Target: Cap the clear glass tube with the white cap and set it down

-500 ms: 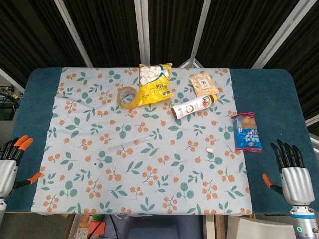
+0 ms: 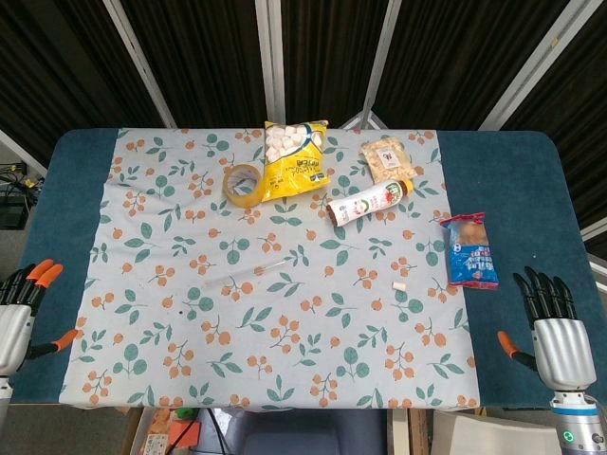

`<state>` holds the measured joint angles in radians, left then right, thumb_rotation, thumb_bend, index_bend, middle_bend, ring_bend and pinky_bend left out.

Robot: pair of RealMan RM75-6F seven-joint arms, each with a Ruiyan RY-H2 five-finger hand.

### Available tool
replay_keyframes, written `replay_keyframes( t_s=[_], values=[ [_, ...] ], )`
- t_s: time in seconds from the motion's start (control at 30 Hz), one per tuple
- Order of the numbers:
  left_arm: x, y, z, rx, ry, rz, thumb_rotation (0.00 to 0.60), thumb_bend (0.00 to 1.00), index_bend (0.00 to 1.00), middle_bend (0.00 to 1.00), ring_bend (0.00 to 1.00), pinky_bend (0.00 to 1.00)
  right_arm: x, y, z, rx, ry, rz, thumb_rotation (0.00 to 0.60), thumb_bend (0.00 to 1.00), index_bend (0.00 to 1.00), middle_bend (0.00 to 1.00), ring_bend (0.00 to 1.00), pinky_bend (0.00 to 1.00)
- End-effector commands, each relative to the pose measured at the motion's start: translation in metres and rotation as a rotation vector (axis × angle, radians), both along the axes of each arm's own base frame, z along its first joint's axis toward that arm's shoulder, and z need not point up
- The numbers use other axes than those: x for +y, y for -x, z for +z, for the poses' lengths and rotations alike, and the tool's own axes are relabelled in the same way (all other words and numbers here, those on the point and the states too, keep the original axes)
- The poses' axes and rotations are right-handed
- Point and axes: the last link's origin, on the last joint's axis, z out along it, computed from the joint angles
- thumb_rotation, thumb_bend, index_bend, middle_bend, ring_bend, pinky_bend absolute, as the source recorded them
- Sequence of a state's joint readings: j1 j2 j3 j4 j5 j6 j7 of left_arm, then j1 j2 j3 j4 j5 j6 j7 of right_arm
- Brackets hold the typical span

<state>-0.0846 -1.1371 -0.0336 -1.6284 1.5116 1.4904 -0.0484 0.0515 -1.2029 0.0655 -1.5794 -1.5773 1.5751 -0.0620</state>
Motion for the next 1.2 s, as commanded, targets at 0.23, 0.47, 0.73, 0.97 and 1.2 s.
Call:
replay_keyframes(
  t_s=[0.23,0.47,0.73,0.97,1.2],
  values=[
    [0.016,-0.015,-0.006,-0.020,0.009,0.052,0.600,0.15,0.18,0.09,0.00,0.00,-0.001,0.000,-0.001,-0.017,-0.003,-0.008,0.600,0.28,0.00,0.00,0.00,0.01],
    [0.056,-0.047,-0.026,-0.032,0.021,0.080,0.600,0.19,0.25,0.25,0.00,0.00,-0.002,-0.001,-0.001,-0.030,-0.002,-0.017,0.600,0.28,0.00,0.00,0.00,0.01],
    [0.106,-0.087,-0.066,0.052,0.054,0.103,0.600,0.26,0.35,0.35,0.01,0.00,-0.002,0.002,0.001,-0.044,0.001,-0.031,0.600,0.28,0.00,0.00,0.00,0.01],
    [0.131,-0.127,-0.126,0.066,0.123,0.153,0.600,0.33,0.41,0.39,0.02,0.00,-0.003,0.004,0.002,-0.059,0.001,-0.041,0.600,0.28,0.00,0.00,0.00,0.01],
    [0.140,-0.151,-0.160,0.074,0.142,0.198,0.600,0.33,0.44,0.39,0.02,0.00,-0.005,0.006,0.003,-0.070,0.002,-0.054,0.600,0.28,0.00,0.00,0.00,0.01]
  ],
)
